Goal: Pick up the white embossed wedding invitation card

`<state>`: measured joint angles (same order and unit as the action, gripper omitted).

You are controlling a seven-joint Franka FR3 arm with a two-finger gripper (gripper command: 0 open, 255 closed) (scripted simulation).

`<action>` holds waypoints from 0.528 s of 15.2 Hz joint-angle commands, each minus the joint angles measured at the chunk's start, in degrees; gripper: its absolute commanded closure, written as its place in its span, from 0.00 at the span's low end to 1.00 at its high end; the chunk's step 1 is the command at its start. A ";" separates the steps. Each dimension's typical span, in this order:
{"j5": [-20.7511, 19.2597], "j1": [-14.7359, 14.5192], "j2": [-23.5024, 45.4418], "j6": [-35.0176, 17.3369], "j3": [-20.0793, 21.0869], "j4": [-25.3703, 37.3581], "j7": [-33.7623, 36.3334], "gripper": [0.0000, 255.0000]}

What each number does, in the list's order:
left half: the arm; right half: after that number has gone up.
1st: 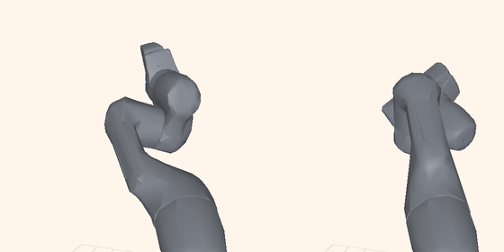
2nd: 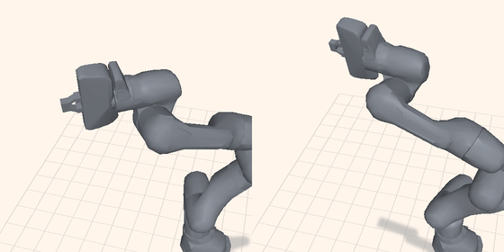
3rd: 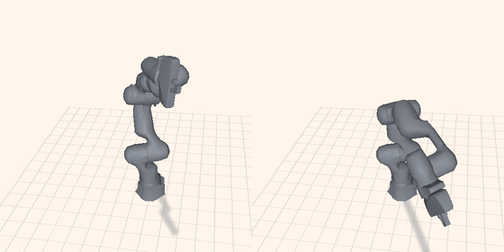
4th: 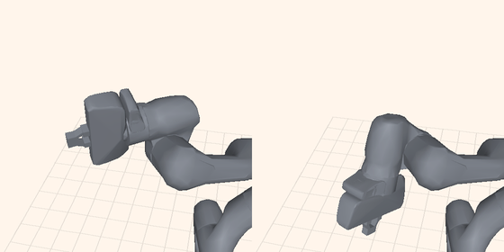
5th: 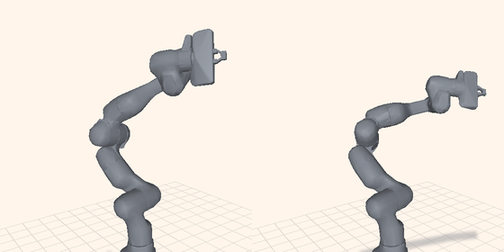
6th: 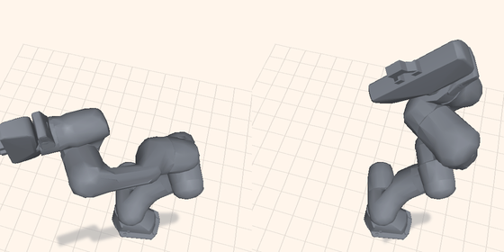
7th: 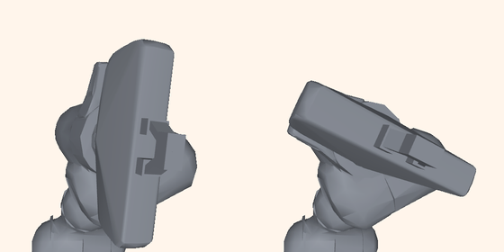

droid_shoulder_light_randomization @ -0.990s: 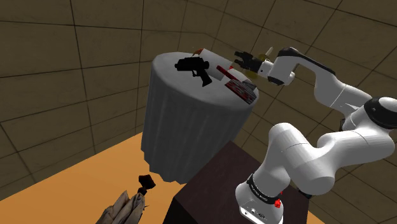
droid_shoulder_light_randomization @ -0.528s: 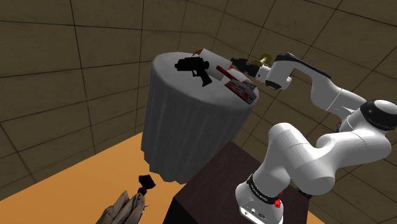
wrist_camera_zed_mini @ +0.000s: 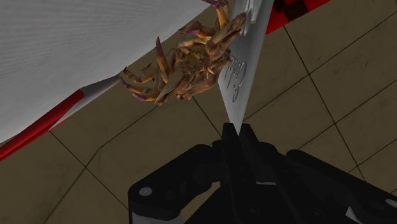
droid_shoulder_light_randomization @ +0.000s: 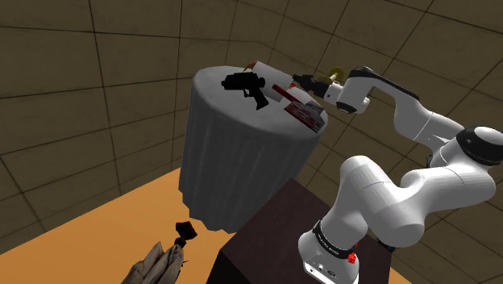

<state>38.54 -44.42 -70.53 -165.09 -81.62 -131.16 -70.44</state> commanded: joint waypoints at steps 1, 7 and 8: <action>0.12 0.08 0.49 0.14 0.45 0.10 0.55 1.00; 0.72 0.94 3.31 1.27 3.23 1.26 3.88 1.00; 0.80 1.08 3.78 1.48 3.68 1.49 4.45 1.00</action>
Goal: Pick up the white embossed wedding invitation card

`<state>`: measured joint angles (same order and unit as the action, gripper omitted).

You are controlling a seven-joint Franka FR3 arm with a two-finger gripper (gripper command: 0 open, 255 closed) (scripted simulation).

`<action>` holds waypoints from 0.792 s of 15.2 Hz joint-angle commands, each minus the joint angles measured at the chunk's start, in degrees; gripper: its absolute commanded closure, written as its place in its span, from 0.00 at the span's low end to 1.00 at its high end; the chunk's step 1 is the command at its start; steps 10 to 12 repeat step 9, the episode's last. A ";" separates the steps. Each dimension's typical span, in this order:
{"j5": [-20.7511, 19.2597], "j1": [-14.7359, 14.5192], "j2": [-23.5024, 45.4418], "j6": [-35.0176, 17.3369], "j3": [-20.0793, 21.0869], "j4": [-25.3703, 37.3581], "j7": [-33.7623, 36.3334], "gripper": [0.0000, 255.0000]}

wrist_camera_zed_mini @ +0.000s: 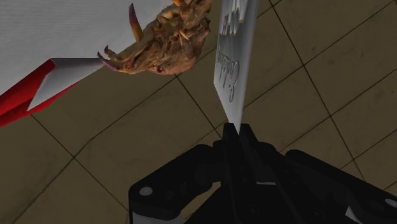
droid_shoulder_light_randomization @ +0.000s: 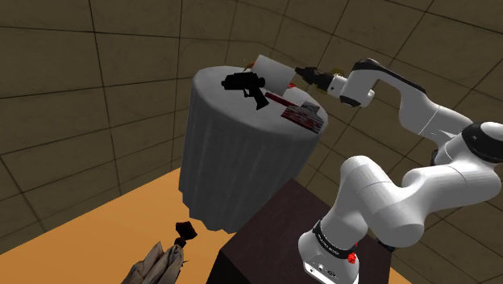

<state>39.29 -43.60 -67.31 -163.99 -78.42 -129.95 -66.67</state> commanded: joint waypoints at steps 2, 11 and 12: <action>0.21 0.56 1.49 0.82 1.36 0.77 1.80 1.00; 0.52 1.32 3.91 2.05 3.55 2.20 4.76 1.00; 0.52 1.32 3.91 2.05 3.55 2.20 4.76 1.00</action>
